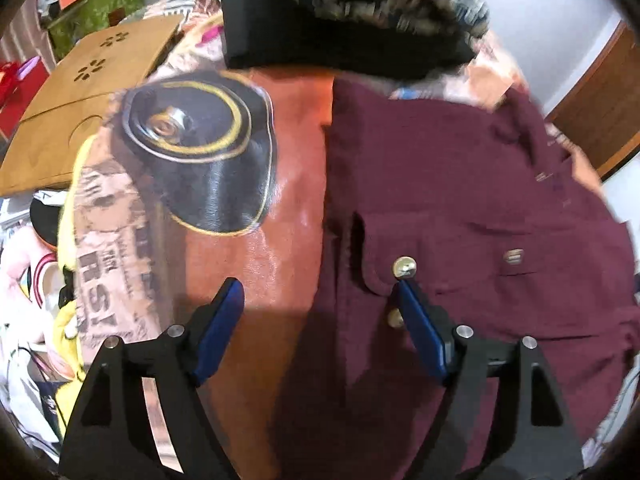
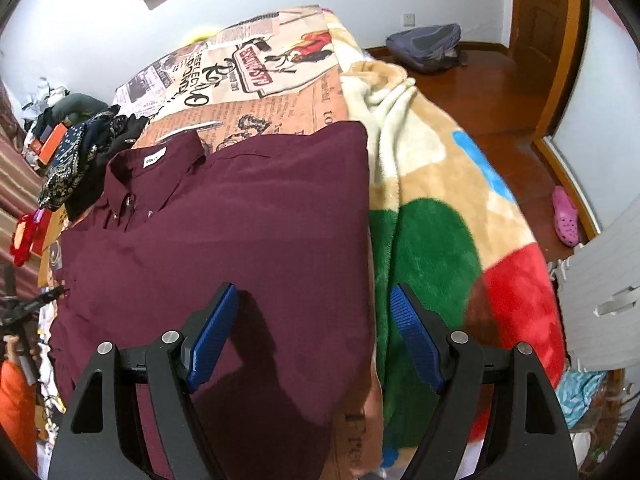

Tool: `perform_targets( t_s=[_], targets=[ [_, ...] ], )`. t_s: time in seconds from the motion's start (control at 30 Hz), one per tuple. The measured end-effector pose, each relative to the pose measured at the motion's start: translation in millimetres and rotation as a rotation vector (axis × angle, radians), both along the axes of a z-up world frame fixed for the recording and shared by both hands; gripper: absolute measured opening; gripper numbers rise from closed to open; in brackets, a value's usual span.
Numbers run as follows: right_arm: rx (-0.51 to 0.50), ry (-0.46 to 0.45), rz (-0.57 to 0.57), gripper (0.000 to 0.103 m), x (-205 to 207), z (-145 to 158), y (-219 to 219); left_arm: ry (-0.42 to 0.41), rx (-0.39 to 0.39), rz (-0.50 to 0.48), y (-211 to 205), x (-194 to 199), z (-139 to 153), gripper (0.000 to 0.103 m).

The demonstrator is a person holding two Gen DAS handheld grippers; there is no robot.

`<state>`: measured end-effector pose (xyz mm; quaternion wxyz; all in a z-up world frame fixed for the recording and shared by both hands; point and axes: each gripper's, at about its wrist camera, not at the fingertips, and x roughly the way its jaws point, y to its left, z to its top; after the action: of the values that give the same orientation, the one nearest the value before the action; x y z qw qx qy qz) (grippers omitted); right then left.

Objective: Fold large clothes

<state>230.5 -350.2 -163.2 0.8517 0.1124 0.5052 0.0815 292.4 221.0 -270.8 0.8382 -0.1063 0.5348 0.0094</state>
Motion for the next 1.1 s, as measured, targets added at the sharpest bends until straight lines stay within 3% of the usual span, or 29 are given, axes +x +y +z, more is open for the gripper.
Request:
perform_targets(
  t_s=[0.13,0.3,0.37,0.43,0.53,0.67,0.93,1.1],
  targets=[
    [0.091,0.018,0.003,0.075,12.8,-11.1,-3.8,-0.057,0.049,-0.096,-21.8,9.7,-1.8,0.082],
    [0.167,0.019,-0.023,0.070,26.8,-13.7,-8.2,-0.043,-0.001,-0.221,-41.0,28.8,-9.8,0.080],
    [0.173,0.016,-0.035,0.062,28.8,-12.4,-8.8,-0.056,0.024,-0.248,-49.8,29.8,-9.6,0.068],
    [0.152,0.001,-0.038,0.054,25.2,-7.2,-7.3,-0.069,0.029,-0.240,-51.3,27.8,-6.3,0.055],
    [0.070,-0.038,-0.039,0.050,16.9,3.2,0.9,-0.096,0.031,-0.213,-55.3,19.6,5.2,0.034],
    [-0.025,-0.068,-0.054,0.050,15.8,9.3,8.4,-0.107,0.073,-0.177,-65.8,12.5,20.0,0.023],
    [0.029,-0.077,-0.145,0.050,8.1,8.2,-8.1,-0.180,0.106,-0.115,-73.2,0.4,65.7,0.018],
    [0.089,-0.083,-0.100,0.050,9.2,15.1,-15.1,-0.239,0.107,-0.079,-62.2,-8.8,89.5,0.018]
  ],
)
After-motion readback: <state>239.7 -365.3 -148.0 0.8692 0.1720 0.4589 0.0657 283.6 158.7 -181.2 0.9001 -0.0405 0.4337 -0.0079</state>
